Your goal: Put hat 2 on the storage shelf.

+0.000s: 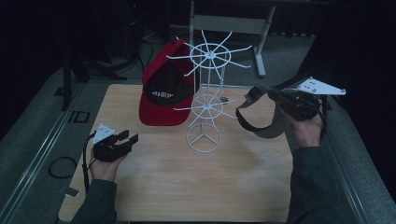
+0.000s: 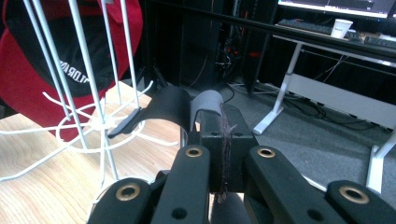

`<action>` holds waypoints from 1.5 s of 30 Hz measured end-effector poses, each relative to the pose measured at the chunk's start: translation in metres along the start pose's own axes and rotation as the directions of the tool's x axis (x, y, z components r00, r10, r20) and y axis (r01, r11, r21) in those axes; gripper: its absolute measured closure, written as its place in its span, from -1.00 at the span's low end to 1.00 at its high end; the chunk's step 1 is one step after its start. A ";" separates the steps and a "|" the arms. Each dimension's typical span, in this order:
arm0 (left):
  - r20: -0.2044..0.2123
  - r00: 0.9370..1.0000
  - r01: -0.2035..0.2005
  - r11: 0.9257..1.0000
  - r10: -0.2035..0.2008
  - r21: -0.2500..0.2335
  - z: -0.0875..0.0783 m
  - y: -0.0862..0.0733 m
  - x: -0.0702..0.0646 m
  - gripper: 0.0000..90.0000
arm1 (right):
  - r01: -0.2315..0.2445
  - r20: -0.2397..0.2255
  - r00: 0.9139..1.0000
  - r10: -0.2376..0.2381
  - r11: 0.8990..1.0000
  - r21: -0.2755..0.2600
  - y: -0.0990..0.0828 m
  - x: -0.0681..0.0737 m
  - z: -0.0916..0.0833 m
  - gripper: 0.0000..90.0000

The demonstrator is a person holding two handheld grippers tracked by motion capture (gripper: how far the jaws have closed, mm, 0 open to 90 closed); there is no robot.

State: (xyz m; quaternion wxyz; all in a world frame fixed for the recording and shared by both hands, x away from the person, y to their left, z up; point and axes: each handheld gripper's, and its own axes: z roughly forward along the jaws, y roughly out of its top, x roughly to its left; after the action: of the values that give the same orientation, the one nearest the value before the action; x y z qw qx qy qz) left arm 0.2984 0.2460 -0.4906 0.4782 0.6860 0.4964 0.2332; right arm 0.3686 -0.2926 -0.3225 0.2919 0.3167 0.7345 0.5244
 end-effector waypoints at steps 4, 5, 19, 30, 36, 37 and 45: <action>0.001 1.000 0.001 1.000 -0.001 0.000 0.000 0.000 0.000 0.19 | 0.010 -0.009 1.000 -0.011 1.000 -0.015 0.004 0.003 -0.004 0.99; 0.001 1.000 0.001 1.000 -0.001 0.000 0.000 0.000 0.000 0.19 | 0.016 -0.010 1.000 -0.016 1.000 -0.018 0.005 0.004 -0.005 0.99; 0.002 1.000 0.001 1.000 -0.001 0.000 0.000 0.000 -0.001 0.19 | 0.077 -0.018 0.997 -0.079 0.995 -0.068 0.020 0.017 -0.028 0.99; 0.002 1.000 -0.001 1.000 0.001 0.002 0.001 0.000 -0.001 0.19 | 0.095 -0.024 0.995 -0.097 0.992 -0.078 0.029 0.019 -0.041 0.99; 0.003 1.000 0.000 1.000 0.000 0.001 0.001 0.000 -0.001 0.19 | 0.103 -0.028 0.994 -0.106 0.991 -0.084 0.035 0.020 -0.050 0.99; 0.003 1.000 0.000 1.000 0.000 0.001 0.001 0.000 -0.001 0.19 | 0.105 -0.028 0.994 -0.108 0.991 -0.087 0.036 0.021 -0.051 0.99; 0.004 1.000 0.000 1.000 0.000 0.001 0.001 0.000 -0.001 0.19 | 0.111 -0.037 0.993 -0.115 0.989 -0.099 0.044 0.022 -0.061 0.99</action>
State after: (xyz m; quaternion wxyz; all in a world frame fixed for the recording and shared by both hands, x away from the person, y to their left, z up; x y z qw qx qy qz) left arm 0.2982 0.2446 -0.4907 0.4788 0.6866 0.4957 0.2316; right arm 0.3153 -0.2998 -0.2661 0.3207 0.2488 0.7309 0.5487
